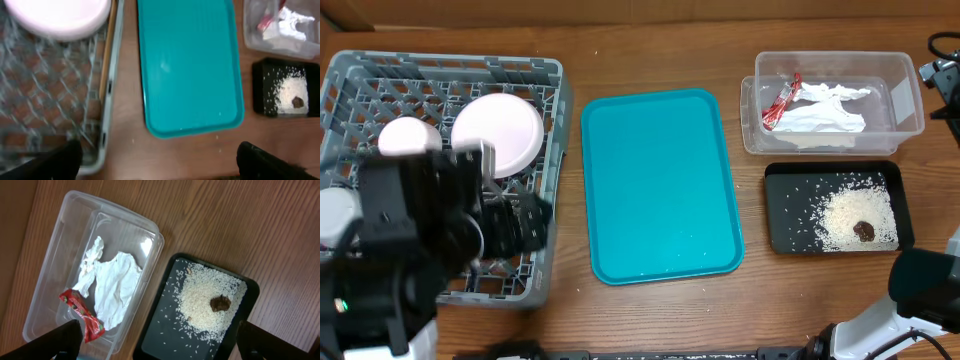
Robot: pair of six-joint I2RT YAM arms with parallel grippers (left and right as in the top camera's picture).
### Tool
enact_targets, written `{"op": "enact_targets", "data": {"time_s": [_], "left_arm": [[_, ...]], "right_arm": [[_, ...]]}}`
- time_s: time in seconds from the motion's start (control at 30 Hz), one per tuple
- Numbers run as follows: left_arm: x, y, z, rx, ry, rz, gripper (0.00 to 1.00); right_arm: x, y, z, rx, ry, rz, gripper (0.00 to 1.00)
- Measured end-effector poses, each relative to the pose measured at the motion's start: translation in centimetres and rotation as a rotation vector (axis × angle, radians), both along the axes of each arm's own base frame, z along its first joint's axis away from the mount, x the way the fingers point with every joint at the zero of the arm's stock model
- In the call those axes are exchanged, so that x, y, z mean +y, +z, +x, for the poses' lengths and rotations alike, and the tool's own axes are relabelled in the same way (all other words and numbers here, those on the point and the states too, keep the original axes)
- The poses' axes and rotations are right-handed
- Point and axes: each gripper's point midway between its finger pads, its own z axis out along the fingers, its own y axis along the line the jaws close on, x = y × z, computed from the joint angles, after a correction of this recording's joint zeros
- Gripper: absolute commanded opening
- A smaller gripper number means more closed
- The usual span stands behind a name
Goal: Sort waste into correct bins and load items into the dishwasher
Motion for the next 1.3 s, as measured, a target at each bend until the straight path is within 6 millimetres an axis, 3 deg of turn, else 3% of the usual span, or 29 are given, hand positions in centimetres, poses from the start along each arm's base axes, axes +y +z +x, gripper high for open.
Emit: {"op": "enact_targets", "data": {"time_s": [0.17, 0.5, 0.63, 0.73, 0.87, 1.07, 1.3], "left_arm": [[-0.1, -1.7, -2.2, 0.074, 0.121, -0.075, 1.0], [0.3, -2.0, -1.4, 0.063, 0.135, -0.056, 1.0], [-0.3, -2.7, 1.8, -0.082, 0.026, -0.009, 1.0], [-0.5, -4.4, 4.4, -0.276, -0.048, 0.046, 1.0], [-0.4, -6.7, 6.1, -0.535, -0.134, 0.155, 1.0], [-0.3, -10.9, 7.1, -0.833, -0.178, 0.271, 1.0], [0.0, -12.9, 6.2, -1.052, -0.146, 0.327, 1.0]], "right_arm": [[0.0, 0.0, 0.0, 0.001, 0.0, 0.0, 1.0], [0.0, 0.0, 0.0, 0.0, 0.0, 0.0, 1.0], [0.0, 0.0, 0.0, 0.0, 0.0, 0.0, 1.0], [0.0, 0.0, 0.0, 0.001, -0.001, -0.001, 1.0], [0.0, 0.0, 0.0, 0.001, 0.0, 0.0, 1.0], [0.0, 0.0, 0.0, 0.0, 0.0, 0.0, 1.0], [0.0, 0.0, 0.0, 0.0, -0.001, 0.0, 1.0]]}}
